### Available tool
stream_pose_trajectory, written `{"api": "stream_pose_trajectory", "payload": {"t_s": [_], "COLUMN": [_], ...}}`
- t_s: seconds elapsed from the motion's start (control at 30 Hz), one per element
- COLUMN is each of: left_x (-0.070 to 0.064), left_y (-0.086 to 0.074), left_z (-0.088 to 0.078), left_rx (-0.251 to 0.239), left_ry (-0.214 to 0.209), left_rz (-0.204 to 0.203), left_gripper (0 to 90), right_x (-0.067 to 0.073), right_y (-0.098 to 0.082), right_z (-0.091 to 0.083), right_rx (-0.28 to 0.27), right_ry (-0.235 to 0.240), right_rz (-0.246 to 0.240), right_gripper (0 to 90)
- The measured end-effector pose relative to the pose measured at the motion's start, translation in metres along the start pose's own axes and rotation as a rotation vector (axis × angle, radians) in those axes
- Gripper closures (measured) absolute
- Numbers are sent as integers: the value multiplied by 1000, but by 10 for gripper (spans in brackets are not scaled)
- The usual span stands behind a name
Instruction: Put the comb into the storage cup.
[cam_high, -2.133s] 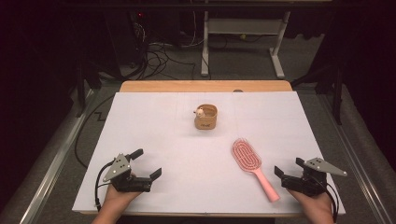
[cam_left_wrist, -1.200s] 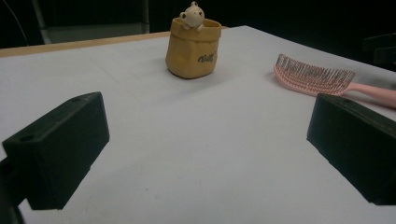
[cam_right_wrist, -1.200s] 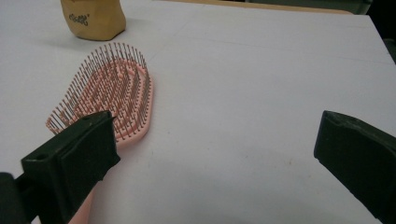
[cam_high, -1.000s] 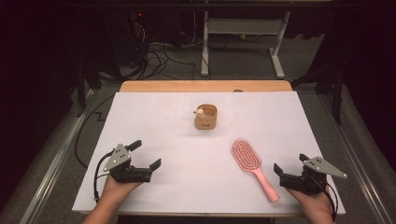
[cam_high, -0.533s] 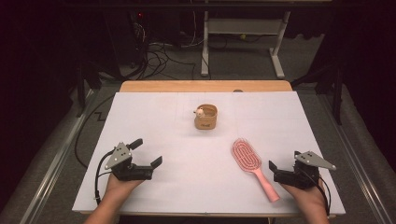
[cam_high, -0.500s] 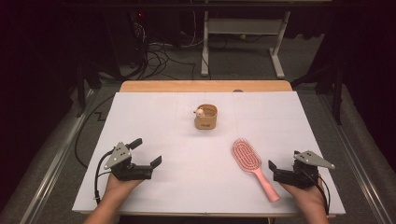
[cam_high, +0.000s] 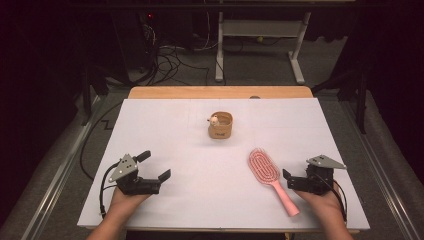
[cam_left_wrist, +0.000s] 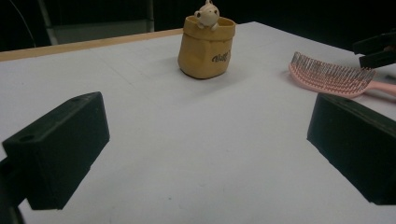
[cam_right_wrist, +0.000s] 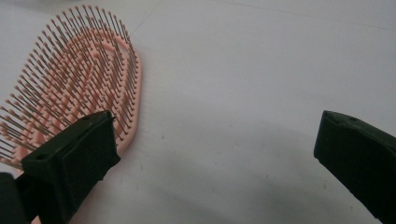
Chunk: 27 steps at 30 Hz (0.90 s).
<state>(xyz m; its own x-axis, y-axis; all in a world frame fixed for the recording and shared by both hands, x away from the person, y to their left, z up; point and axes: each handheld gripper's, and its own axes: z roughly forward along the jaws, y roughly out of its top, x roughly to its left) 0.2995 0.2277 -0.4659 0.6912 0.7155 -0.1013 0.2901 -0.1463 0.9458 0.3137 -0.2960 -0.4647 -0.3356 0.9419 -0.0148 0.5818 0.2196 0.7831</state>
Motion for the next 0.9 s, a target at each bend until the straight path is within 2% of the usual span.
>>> {"api": "stream_pose_trajectory", "payload": {"t_s": [0.4,0.53,0.83,0.9], "left_x": [-2,-4,-3,-2], "left_y": [0,0,-2,-3], "left_z": [-2,0,-1,-1], "left_rx": [-18,-7,-2,-15], "left_ry": [-9,-8,-10,-10], "left_rz": [-6,8,10,5], "left_gripper": [0,0,0,0], "right_x": [-4,-6,-6,-6], "right_y": [7,6,5,5], "right_z": [-3,-3,1,2], "right_rx": [64,88,168,186], "right_ry": [-4,4,14,16], "right_rz": [-15,-17,-60,-73], "right_gripper": [2,2,2,2]}}
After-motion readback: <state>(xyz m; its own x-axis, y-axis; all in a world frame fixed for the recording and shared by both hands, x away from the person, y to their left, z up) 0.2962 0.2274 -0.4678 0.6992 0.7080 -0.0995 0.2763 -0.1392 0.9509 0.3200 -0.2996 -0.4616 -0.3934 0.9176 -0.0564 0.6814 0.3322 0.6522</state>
